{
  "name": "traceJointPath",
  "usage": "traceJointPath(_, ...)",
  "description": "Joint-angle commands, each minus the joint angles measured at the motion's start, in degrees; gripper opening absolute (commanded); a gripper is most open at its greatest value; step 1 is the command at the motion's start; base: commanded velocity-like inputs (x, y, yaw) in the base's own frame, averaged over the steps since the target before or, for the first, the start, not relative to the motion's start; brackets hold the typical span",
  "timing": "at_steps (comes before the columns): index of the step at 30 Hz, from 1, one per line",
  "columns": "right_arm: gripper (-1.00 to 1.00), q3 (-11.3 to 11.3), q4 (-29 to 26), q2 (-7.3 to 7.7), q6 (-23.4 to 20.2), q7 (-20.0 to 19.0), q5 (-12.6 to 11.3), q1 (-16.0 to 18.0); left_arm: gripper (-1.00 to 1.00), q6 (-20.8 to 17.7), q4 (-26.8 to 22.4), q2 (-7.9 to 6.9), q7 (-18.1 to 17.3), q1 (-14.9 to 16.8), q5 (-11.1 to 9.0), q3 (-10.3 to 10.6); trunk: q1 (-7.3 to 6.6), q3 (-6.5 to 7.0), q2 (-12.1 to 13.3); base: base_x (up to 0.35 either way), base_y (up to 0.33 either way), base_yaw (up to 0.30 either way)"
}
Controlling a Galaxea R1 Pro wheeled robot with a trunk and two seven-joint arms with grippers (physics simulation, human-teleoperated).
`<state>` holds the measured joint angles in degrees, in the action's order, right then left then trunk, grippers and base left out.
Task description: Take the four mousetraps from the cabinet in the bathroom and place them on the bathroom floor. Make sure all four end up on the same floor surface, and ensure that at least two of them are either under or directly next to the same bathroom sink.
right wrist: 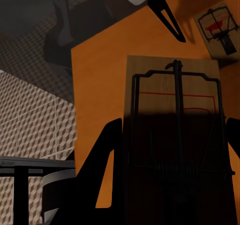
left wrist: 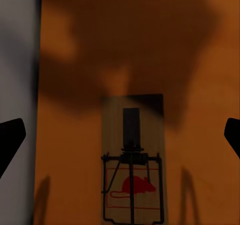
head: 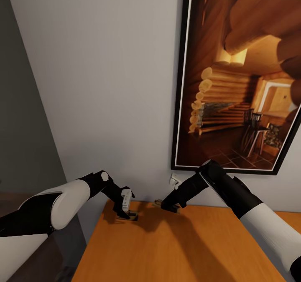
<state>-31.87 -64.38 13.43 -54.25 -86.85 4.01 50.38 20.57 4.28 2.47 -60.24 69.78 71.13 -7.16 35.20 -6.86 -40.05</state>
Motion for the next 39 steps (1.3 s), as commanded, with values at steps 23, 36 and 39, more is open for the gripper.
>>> traceJointPath(23,-1.0,0.0,-0.1,0.02,-0.8,-0.6,0.4,0.1,1.0,0.1,0.1,2.94,-0.8,-0.5,0.6,-0.5,0.69,-0.65,-1.3,0.0,0.0,0.0)
traceJointPath(36,-1.0,0.0,0.0,0.02,-0.8,-0.6,0.4,0.1,1.0,0.0,0.1,3.04,-0.7,-0.7,0.6,-0.5,0.69,-0.65,-1.3,0.0,0.0,0.0)
traceJointPath(39,-1.0,0.0,0.0,0.0,-0.8,-0.6,0.4,0.1,1.0,0.0,0.1,3.01,-0.6,-1.0,0.3,-0.5,0.69,-0.65,-1.3,0.0,0.0,0.0)
